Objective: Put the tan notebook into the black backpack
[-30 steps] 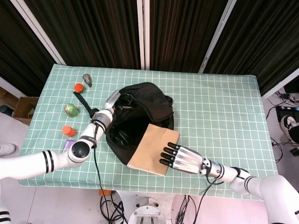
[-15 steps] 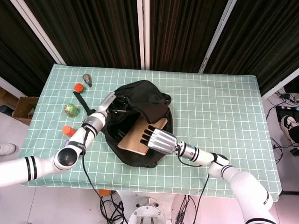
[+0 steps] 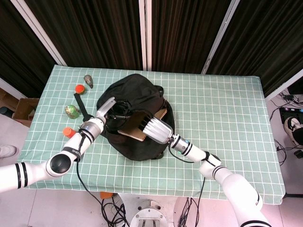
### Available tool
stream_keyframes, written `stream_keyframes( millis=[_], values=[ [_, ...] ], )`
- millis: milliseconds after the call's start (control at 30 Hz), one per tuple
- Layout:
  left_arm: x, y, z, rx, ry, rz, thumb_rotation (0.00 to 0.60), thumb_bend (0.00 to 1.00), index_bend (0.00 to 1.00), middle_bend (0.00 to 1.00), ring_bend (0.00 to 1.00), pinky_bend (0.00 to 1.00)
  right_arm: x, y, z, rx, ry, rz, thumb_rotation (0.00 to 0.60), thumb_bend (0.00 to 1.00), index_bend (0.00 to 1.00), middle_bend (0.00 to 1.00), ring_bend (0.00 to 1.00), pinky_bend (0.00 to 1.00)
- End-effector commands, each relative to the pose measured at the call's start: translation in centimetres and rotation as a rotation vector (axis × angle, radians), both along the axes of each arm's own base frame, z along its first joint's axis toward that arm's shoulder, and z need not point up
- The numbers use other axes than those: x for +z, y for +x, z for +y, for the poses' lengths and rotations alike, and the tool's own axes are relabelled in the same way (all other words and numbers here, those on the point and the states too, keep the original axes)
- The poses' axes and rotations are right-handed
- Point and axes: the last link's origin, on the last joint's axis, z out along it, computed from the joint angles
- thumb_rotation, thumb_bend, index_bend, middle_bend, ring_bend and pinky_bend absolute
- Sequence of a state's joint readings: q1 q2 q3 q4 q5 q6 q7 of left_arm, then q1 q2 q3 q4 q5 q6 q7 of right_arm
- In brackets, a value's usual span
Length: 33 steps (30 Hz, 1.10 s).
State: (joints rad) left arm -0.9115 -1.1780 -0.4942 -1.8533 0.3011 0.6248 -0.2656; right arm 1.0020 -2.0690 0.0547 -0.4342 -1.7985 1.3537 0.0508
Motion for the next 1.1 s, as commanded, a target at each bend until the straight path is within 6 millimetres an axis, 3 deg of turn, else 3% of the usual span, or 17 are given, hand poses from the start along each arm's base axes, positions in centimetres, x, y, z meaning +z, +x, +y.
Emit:
stream_keyframes(
  millis=[33, 133, 567, 667, 733, 900, 933, 1000, 1100],
  values=[
    [-0.2, 0.1, 0.1, 0.006, -0.010, -0.019, 0.600, 0.48, 0.66, 0.73, 0.64, 0.73, -0.9, 1.1, 1.9, 0.082, 0.062, -0.022, 0.600, 0.52, 1.00, 0.74, 0.56, 0.65],
    [-0.4, 0.2, 0.2, -0.002, -0.022, -0.026, 0.600, 0.48, 0.66, 0.73, 0.64, 0.73, -1.4, 1.2, 2.1, 0.094, 0.062, -0.004, 0.600, 0.52, 1.00, 0.75, 0.56, 0.65],
    [-0.3, 0.8, -0.6, -0.033, -0.096, -0.061, 0.600, 0.48, 0.66, 0.73, 0.62, 0.73, -2.9, 1.5, -0.3, -0.117, -0.033, 0.046, 0.600, 0.47, 0.98, 0.73, 0.56, 0.62],
    [-0.3, 1.0, -1.0, -0.049, -0.112, -0.055, 0.600, 0.48, 0.66, 0.73, 0.62, 0.73, -3.6, 1.8, -0.6, -0.154, -0.035, 0.080, 0.600, 0.40, 0.93, 0.69, 0.53, 0.58],
    [-0.2, 0.9, -1.0, -0.057, -0.107, -0.041, 0.600, 0.48, 0.66, 0.72, 0.62, 0.73, -3.9, 1.8, -0.5, -0.180, -0.022, 0.089, 0.600, 0.31, 0.83, 0.63, 0.47, 0.52],
    [0.4, 0.0, -0.4, -0.042, -0.054, -0.007, 0.600, 0.48, 0.65, 0.72, 0.61, 0.73, -3.3, 0.6, 0.0, -0.264, 0.053, 0.091, 0.600, 0.04, 0.25, 0.33, 0.15, 0.28],
    [0.5, -0.1, -0.2, -0.035, -0.049, -0.008, 0.600, 0.48, 0.65, 0.71, 0.61, 0.73, -2.9, 0.2, 0.2, -0.279, 0.072, 0.086, 0.600, 0.02, 0.17, 0.29, 0.11, 0.24],
    [0.6, -0.5, 0.0, -0.024, -0.041, -0.007, 0.600, 0.48, 0.64, 0.71, 0.61, 0.73, -1.9, -0.7, 0.9, -0.320, 0.117, 0.070, 0.600, 0.00, 0.06, 0.22, 0.05, 0.18],
    [0.6, -1.1, 0.4, -0.019, -0.019, 0.012, 0.600, 0.48, 0.64, 0.70, 0.61, 0.73, 0.0, -2.1, 2.3, -0.352, 0.177, 0.058, 0.600, 0.00, 0.01, 0.19, 0.02, 0.14]
  ],
)
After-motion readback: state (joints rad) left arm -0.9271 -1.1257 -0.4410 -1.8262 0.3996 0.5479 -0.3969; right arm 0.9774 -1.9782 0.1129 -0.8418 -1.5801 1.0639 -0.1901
